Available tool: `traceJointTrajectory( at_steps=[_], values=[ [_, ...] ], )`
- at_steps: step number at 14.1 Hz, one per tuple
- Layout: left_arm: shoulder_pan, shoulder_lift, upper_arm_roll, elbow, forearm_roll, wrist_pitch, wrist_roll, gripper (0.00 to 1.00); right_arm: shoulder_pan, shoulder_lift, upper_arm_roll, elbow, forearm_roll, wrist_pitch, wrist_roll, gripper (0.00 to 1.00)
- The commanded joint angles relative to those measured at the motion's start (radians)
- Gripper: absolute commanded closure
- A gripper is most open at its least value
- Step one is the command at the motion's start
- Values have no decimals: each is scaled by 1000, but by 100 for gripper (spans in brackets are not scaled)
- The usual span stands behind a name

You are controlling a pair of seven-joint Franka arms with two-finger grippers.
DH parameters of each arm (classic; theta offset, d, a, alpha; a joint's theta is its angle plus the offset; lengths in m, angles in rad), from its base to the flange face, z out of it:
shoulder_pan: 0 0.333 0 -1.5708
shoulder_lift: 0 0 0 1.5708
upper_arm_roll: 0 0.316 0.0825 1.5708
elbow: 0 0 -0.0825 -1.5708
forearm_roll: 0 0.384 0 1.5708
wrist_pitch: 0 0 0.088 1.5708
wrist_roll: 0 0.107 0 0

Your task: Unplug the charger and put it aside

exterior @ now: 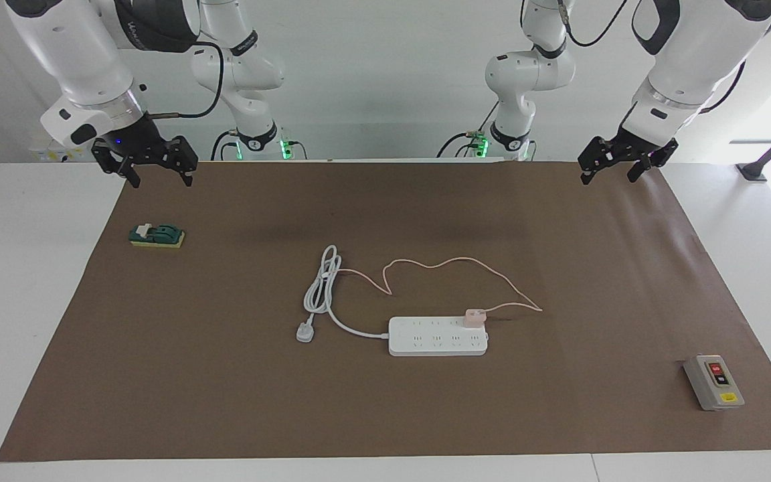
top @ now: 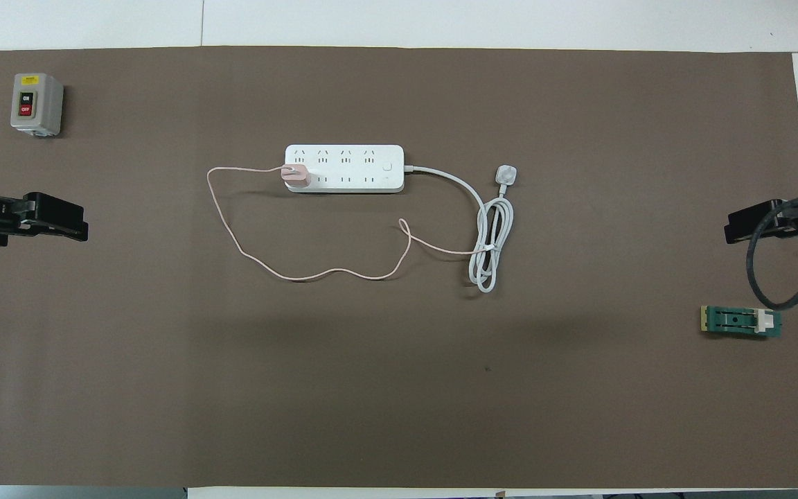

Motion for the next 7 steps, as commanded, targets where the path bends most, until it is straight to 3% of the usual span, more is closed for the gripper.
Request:
traceJointTrajectory(
  at_steps=[1,7],
  values=[
    [-16,-18,12,-28,14,23,2,0,-12,-17,7,-12,-2,-14,15,0],
    [-16,-17,12,-47,6,52,-79,0,-10,-17,7,-12,-3,-14,13,0]
  ],
)
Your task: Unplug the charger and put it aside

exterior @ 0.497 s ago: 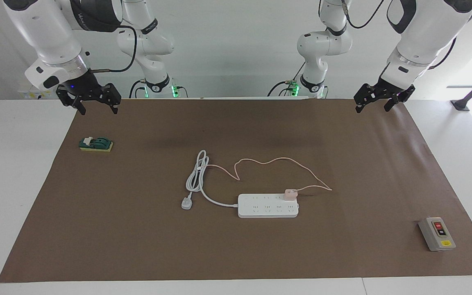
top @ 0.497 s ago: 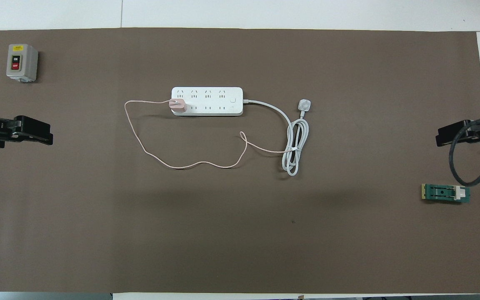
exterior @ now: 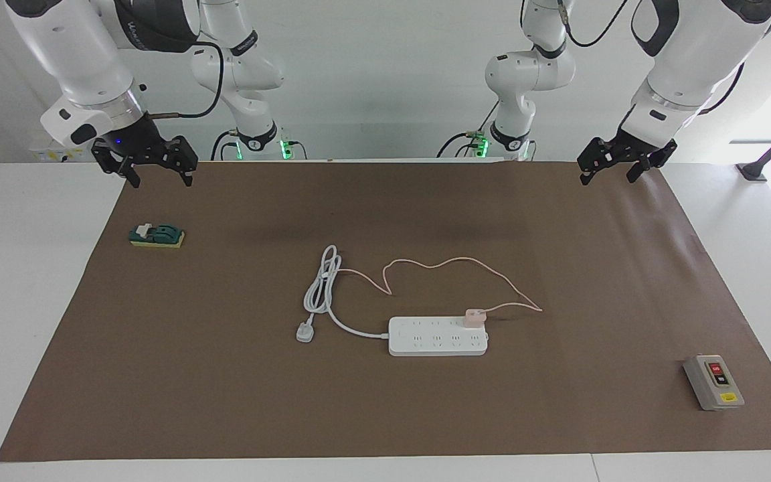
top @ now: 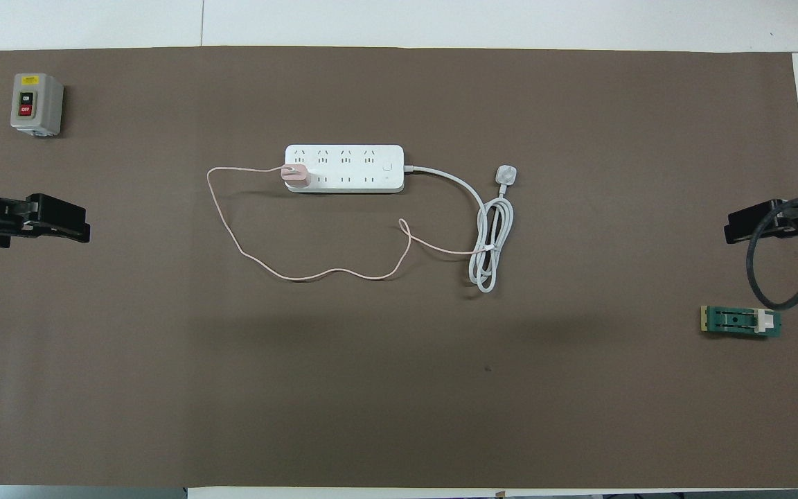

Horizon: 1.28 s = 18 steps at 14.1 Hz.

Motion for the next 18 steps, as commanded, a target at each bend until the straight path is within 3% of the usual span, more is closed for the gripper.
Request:
traceJointTrajectory(
  at_steps=[1,6,9,13,18],
  values=[
    [-16,-20,11,-37,5,49,-155,0,-10,-17,7,-13,-3,-14,13,0],
    [-17,-26,11,-86,6,116,-317,0,-1,-19,10,-33,9,-11,47,0],
    [-25,-15,10,-98,8,172,-566,0,7,-8,30,-79,110,28,253,0],
    [-75,15,7,-107,8,247,-980,0,8,84,82,-79,231,79,526,0],
    [-137,139,7,-78,22,296,-1438,0,102,199,95,-78,395,194,930,0]
  ],
)
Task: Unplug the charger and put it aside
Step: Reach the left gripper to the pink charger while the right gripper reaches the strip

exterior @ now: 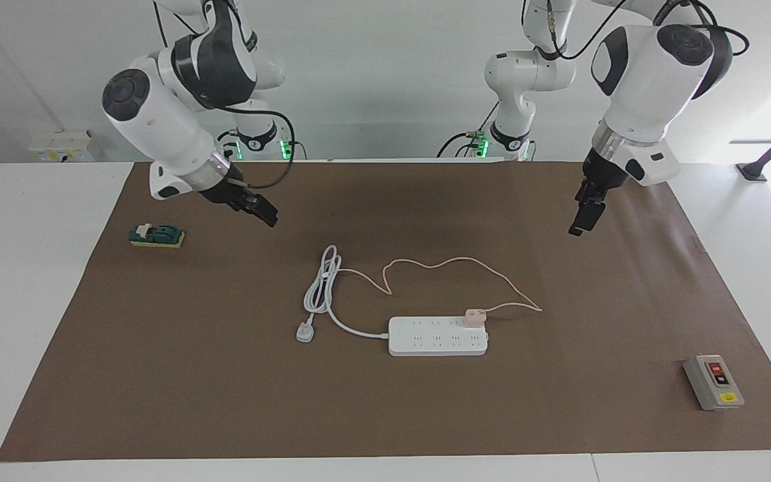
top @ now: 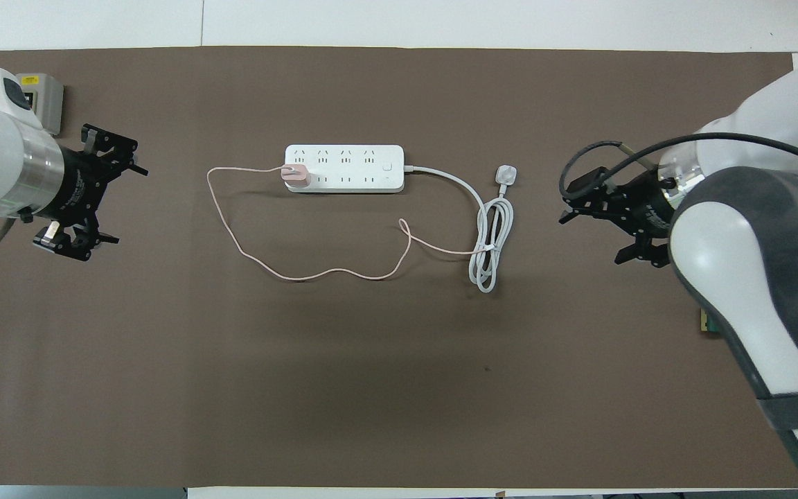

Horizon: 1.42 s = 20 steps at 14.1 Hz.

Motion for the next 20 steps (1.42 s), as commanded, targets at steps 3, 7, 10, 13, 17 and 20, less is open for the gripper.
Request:
traceJointTrajectory(
  at_steps=[3,7,10,13,17,20],
  values=[
    [-79,180,9,81,63,64,-373,0,47,104,1,2,189,136,284,0],
    [-143,322,9,150,83,115,-579,0,89,310,1,128,392,211,479,0],
    [-159,360,7,186,69,135,-619,0,136,396,0,157,496,328,505,0],
    [-182,426,9,228,70,151,-651,0,155,476,1,213,560,387,507,0],
    [-189,449,7,261,69,164,-655,0,184,678,3,451,585,376,621,0],
    [-202,470,7,288,67,163,-653,0,193,763,6,540,632,374,646,0]
  ],
)
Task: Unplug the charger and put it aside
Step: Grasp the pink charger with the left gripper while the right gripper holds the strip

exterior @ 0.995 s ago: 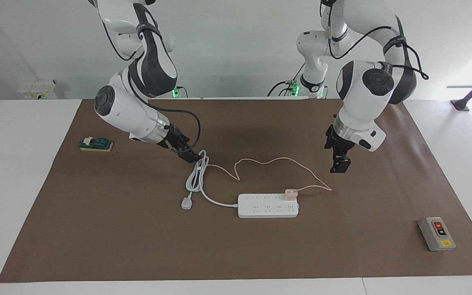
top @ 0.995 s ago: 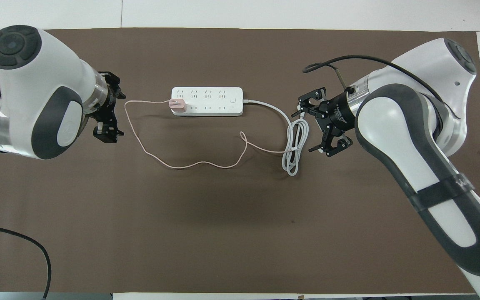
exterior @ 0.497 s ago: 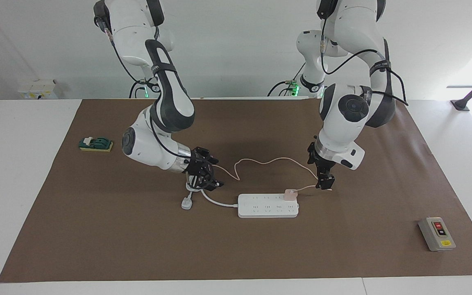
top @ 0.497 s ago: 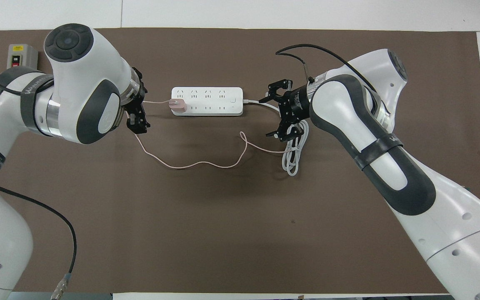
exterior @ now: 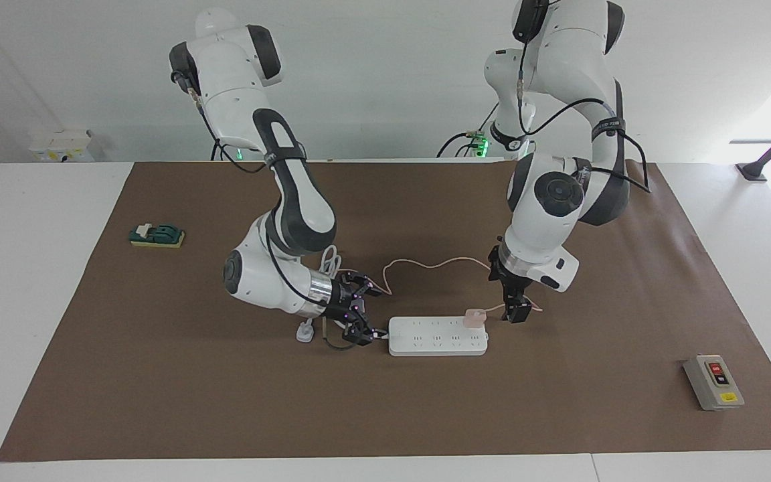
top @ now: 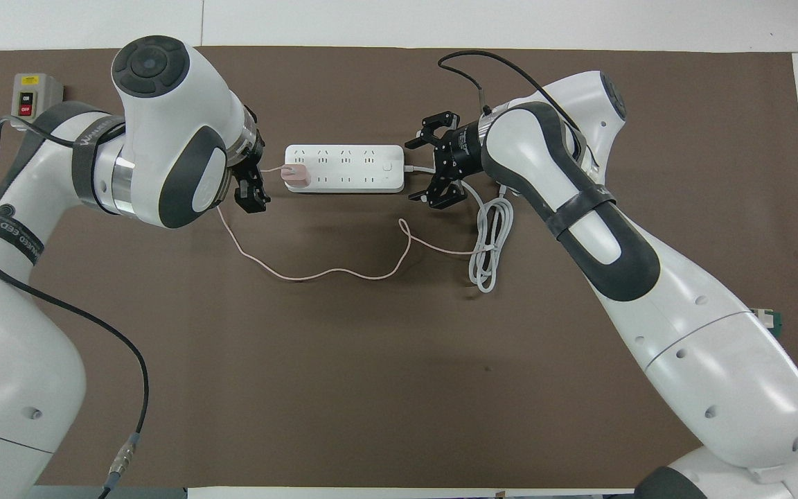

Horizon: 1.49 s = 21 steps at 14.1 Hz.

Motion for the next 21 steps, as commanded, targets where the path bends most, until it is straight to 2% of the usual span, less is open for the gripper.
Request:
traceJointTrajectory(
  at_steps=[1,3,6,10,13,21],
  values=[
    [-20,32,9,45,1,-2,-12,0,17,105,4,137,53,-16,32,0],
    [-23,40,9,48,1,10,-15,0,19,111,6,141,56,-9,30,0],
    [-42,55,11,48,4,33,-24,0,28,169,6,212,82,0,30,0],
    [-60,61,12,44,18,71,-102,0,43,183,6,212,82,14,23,0],
    [-79,78,11,35,71,97,-153,0,56,191,4,212,82,10,15,0],
    [-86,86,12,5,93,122,-160,0,63,209,4,210,81,14,-31,0]
  ],
)
